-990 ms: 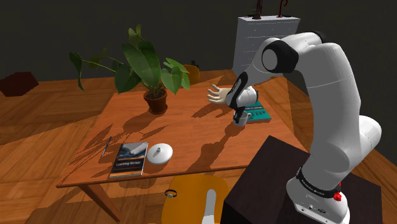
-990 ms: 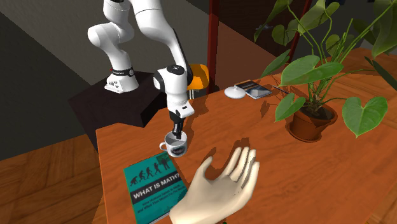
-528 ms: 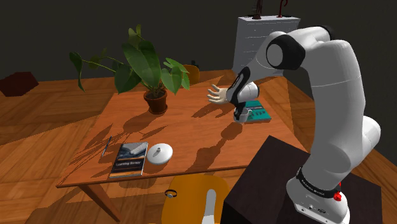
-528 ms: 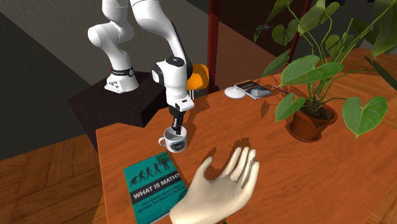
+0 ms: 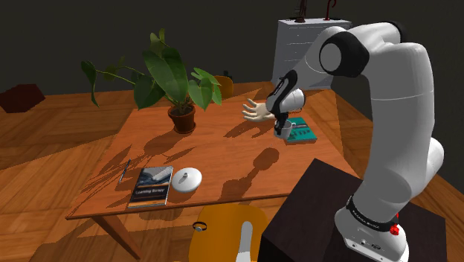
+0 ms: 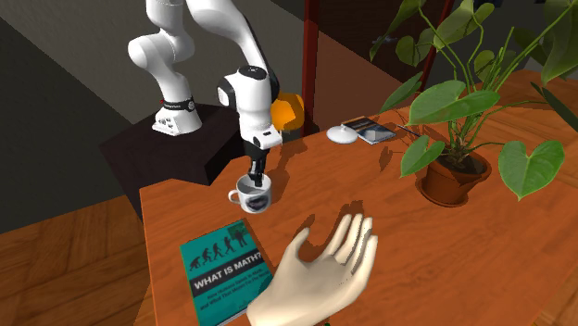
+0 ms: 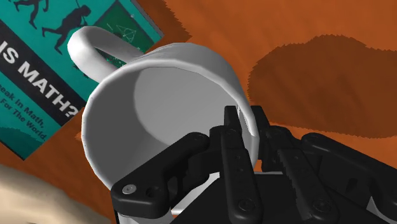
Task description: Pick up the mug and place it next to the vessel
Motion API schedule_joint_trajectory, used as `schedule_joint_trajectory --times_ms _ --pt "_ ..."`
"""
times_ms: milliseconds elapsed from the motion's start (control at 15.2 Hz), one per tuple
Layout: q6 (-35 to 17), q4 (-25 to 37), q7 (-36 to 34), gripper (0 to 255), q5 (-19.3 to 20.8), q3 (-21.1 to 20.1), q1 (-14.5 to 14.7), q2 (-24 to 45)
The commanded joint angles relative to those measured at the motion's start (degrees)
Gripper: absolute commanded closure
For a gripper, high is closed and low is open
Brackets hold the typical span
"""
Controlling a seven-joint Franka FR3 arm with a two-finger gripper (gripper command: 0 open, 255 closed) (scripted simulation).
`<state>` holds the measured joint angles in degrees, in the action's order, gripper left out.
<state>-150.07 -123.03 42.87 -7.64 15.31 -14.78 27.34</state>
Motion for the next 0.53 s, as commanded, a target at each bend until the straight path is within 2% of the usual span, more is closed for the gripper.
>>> schedule_joint_trajectory --times_ms 0,462 --pt "1.12 -0.23 -0.39 255 0.52 0.43 0.41 -1.36" --pt "5.34 -0.5 -1.5 255 2.42 1.81 1.47 -5.95"
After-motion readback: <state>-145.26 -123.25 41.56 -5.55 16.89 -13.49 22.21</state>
